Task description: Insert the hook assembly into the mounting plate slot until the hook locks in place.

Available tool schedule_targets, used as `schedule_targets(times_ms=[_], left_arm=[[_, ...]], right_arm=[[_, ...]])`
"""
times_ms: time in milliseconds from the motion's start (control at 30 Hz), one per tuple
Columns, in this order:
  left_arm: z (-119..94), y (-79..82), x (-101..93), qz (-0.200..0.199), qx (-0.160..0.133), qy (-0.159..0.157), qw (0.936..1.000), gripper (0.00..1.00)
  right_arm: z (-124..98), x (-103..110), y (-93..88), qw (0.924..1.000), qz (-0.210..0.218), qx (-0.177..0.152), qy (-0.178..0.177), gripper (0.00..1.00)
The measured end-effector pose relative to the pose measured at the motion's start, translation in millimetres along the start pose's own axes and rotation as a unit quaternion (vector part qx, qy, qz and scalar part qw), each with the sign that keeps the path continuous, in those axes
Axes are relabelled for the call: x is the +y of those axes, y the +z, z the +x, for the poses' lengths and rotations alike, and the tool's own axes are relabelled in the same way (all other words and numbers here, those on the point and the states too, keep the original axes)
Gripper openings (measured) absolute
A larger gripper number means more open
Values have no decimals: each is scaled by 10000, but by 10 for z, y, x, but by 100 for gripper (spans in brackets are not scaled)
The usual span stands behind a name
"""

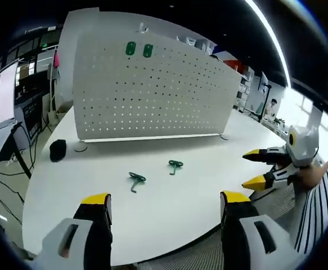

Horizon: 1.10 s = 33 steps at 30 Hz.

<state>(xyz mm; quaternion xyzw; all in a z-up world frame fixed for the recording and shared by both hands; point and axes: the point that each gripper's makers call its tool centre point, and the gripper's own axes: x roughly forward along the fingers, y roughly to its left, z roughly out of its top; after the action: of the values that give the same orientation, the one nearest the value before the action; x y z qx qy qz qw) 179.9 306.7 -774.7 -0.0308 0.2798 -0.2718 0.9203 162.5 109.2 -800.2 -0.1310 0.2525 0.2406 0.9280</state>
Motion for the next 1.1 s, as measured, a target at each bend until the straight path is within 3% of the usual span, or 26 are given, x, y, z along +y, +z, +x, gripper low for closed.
schedule_targets(times_ms=[200,333,633,1100], left_arm=[[80,-147,-36,-266,212,-225,9992,80],[186,-212,-21,76,468,-376,9982,79],[598,-29,116,970,649,-762,9902,73],[1151,-19,385,1599,1154,-1136,9738,57]], right_arm=[[13,24,-36,9999,-14,110,62,57],[11,30,-24,9999,-21,80,69,56],[11,5,-37,9999,34,112,40,54],[40,24,-128,9992,72,377,135,46]])
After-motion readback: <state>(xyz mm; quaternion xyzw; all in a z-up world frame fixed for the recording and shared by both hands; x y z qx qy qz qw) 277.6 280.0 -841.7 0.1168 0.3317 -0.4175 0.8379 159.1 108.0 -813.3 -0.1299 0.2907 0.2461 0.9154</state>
